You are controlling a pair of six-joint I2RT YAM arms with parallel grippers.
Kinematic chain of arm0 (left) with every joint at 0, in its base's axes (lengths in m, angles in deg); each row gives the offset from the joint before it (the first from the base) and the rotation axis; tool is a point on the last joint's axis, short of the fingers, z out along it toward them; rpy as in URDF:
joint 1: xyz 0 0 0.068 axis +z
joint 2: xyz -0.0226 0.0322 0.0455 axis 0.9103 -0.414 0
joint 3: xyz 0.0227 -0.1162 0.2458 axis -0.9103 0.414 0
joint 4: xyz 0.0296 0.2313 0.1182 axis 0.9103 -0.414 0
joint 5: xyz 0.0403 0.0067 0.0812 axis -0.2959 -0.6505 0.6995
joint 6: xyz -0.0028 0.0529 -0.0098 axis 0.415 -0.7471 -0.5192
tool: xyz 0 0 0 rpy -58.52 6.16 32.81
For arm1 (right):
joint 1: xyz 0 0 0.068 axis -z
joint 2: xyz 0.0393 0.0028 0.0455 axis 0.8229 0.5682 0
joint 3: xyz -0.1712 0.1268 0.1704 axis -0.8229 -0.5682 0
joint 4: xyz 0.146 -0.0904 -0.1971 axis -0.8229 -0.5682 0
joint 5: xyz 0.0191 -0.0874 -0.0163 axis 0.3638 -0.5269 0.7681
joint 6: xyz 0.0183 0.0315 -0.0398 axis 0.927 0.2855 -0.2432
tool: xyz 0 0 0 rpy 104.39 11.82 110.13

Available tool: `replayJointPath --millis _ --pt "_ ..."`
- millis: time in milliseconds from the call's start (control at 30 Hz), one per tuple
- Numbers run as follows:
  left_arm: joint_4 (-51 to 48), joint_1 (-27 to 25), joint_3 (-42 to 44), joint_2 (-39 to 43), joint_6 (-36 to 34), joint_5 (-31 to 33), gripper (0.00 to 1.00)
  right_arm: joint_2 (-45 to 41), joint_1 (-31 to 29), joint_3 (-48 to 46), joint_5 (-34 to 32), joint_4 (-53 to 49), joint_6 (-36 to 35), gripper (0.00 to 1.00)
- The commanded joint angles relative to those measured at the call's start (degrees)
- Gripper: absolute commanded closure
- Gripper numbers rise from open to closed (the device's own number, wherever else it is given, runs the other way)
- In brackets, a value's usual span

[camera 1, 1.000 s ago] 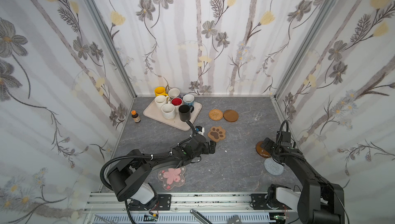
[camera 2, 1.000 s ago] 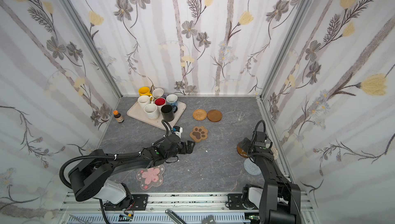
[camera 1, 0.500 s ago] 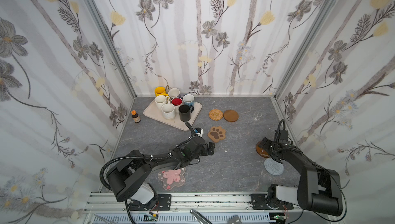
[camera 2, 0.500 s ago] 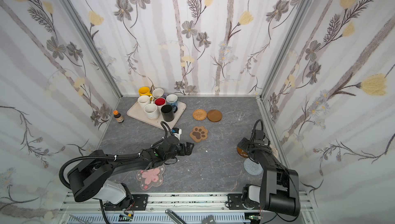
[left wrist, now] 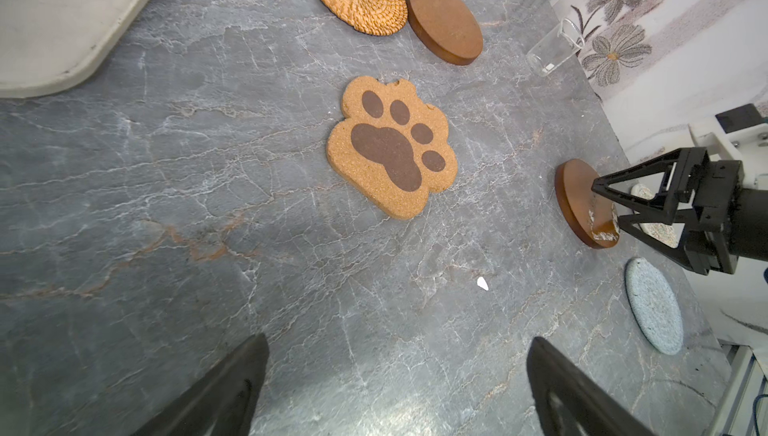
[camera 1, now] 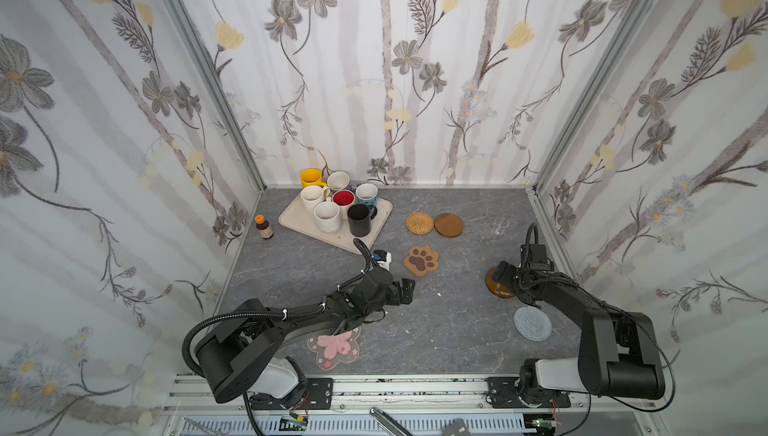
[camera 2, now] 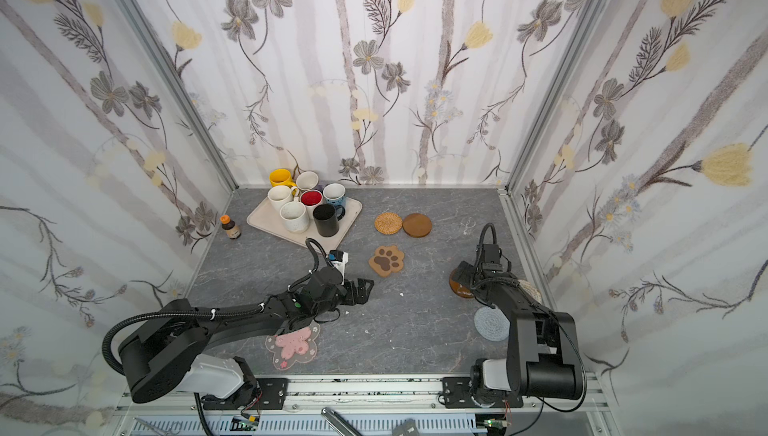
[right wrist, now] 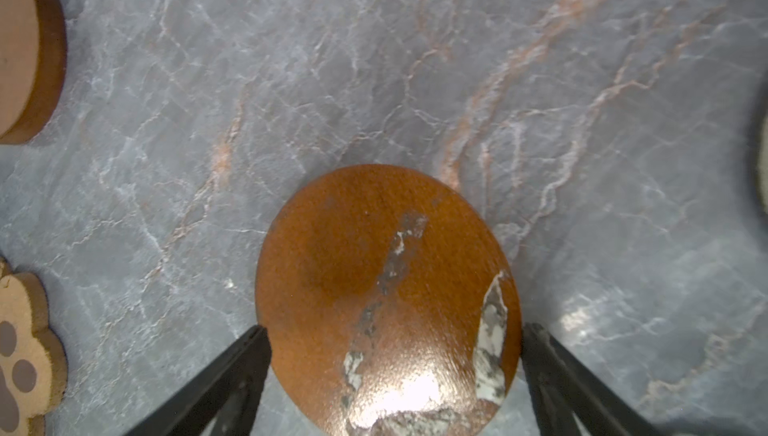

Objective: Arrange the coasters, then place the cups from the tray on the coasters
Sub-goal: 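Slide the chipped wooden coaster with the right gripper next to the paw-print coaster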

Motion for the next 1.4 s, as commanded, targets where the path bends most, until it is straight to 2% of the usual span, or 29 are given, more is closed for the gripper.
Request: replayJointPath --millis 0,333,533,733,1167,1367 --pt "1.31 0.33 0.49 0.93 -0.08 0.60 0.00 1.89 -1.24 1.59 0.06 2.55 1.09 0.06" --pt "1.26 1.38 1.97 2.55 0.01 0.34 0.00 9.85 -6.48 6.44 0.57 2.84 1.74 0.07" --pt "1.21 1.83 2.30 2.41 0.10 0.14 0.00 13.72 -11.01 12.81 -2.82 1.10 1.05 0.07" --pt "1.23 2.00 2.56 2.06 0.24 0.24 0.00 16.33 -14.84 16.77 -3.16 0.40 1.94 0.07" --pt "1.12 2.74 3.94 3.15 0.20 -0.03 0.00 22.51 -18.29 24.51 -1.62 0.35 3.63 0.07" --pt "1.12 3.19 4.01 2.65 0.01 -0.42 0.00 22.62 -18.66 25.76 -1.12 0.39 4.06 0.07"
